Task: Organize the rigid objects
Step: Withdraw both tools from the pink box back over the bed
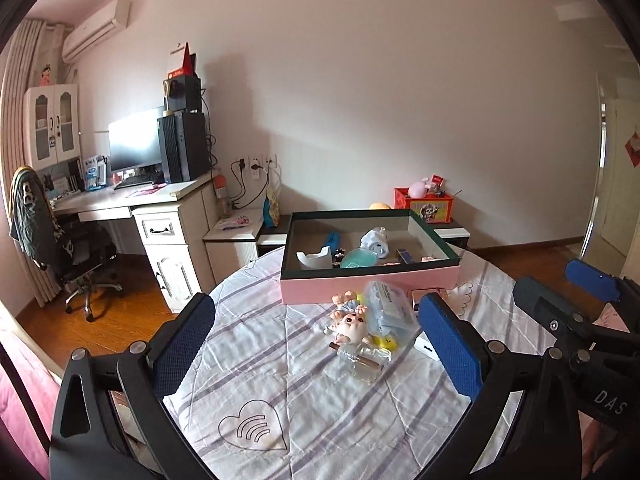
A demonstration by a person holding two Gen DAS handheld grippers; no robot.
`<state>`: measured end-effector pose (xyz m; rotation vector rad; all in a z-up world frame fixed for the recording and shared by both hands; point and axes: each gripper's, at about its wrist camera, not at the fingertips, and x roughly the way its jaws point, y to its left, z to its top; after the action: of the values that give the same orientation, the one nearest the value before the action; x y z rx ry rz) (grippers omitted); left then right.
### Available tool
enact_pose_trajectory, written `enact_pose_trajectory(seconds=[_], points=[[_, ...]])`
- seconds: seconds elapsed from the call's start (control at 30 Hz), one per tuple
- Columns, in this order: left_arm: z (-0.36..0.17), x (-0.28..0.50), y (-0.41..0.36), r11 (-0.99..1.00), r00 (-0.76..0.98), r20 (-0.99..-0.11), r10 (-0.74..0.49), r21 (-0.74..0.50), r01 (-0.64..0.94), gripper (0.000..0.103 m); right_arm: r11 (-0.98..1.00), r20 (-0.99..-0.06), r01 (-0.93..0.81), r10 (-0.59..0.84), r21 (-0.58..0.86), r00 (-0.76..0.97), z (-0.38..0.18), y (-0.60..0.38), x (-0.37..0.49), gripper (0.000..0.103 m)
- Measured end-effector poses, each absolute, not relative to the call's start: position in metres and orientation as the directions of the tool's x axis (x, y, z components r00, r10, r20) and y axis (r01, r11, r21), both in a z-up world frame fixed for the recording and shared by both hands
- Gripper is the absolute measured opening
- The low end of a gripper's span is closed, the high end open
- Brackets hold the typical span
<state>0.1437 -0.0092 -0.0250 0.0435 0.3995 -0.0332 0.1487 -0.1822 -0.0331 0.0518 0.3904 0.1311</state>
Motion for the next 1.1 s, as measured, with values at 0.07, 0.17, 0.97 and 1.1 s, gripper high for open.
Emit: enact_pose_trajectory(seconds=[0.07, 0.17, 0.97, 1.1], points=[[-0.021, 0.136, -0.009, 0.998, 0.925, -0.379, -0.032, 0.032, 0.047, 0.103, 0.992, -0.368, -0.108, 0.125, 0.065, 0.921, -0.031, -0.183, 0.140, 0.084], [-0.018, 0.128, -0.010, 0.998, 0.929, -0.369, -0.033, 0.035, 0.050, 0.103, 0.993, -0.352, -0.100, 0.114, 0.057, 0.929, -0.026, -0.182, 0.129, 0.084], [-0.053, 0.149, -0.020, 0.997, 0.890, -0.452, -0.060, 0.022, 0.078, 0.103, 0.997, -0.366, -0.067, 0.076, 0.038, 0.927, -0.045, -0.191, 0.120, 0.085], [-0.084, 0.173, -0.020, 0.996, 0.833, -0.548, -0.073, 0.005, 0.090, 0.103, 0.997, -0.434, -0.057, 0.073, 0.049, 0.898, -0.069, -0.196, 0.140, 0.085]])
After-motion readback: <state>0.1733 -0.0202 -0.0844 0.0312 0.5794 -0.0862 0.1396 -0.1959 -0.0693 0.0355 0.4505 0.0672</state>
